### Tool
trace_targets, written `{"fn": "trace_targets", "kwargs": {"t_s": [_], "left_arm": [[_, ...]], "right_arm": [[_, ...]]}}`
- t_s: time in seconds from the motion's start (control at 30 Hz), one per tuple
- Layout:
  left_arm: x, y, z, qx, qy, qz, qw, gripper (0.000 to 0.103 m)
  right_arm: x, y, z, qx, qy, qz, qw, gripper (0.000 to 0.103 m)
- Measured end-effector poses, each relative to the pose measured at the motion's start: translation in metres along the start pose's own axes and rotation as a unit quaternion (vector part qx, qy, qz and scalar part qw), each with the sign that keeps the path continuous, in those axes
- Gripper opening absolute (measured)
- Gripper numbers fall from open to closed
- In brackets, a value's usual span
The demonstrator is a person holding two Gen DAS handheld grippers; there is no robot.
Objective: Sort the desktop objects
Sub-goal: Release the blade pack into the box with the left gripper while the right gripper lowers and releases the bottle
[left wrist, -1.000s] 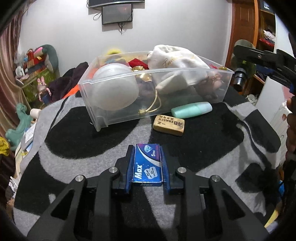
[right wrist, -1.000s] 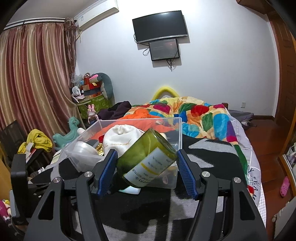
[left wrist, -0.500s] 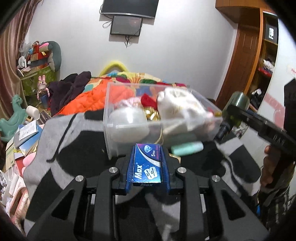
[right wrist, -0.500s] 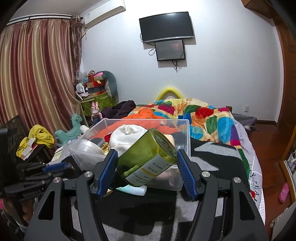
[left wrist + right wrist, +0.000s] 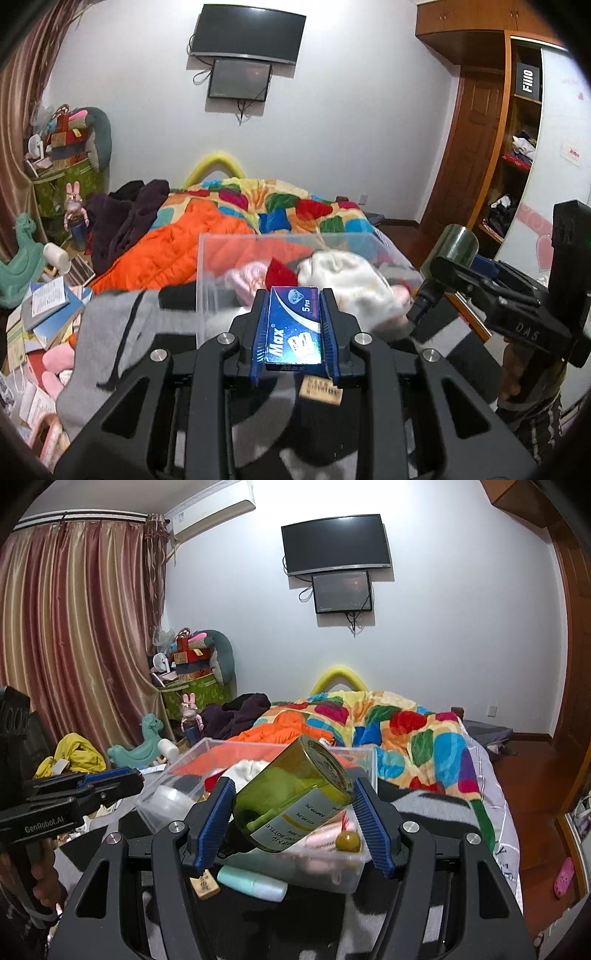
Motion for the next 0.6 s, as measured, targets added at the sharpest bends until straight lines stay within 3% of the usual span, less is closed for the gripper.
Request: {"fn": "trace_targets", "kwargs": {"t_s": [0.3,0.6], "left_arm": [[0.015,0.007,-0.019,-0.026,0.006,0.018,0.9995,0.027],[0.015,0.025,-0.047,-0.007,0.027,0.037,0.9989,0.027]], "right_arm": [[0.006,-0.003,-0.023,-0.003,0.012,0.005,1.000,0.062],[-0.006,-0.003,-0.043,-0.022,0.045,0.045,0.998,0.062]]}}
Point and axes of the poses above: each gripper's, at about its wrist camera, not at the fingertips, and z roughly against the way its jaws point, y to its left, x to its top, the point moved 6 cm from there along -z, roughly the way its jaws point, and after that the axes turned 7 degrees about -x, right-handed, at the moved point
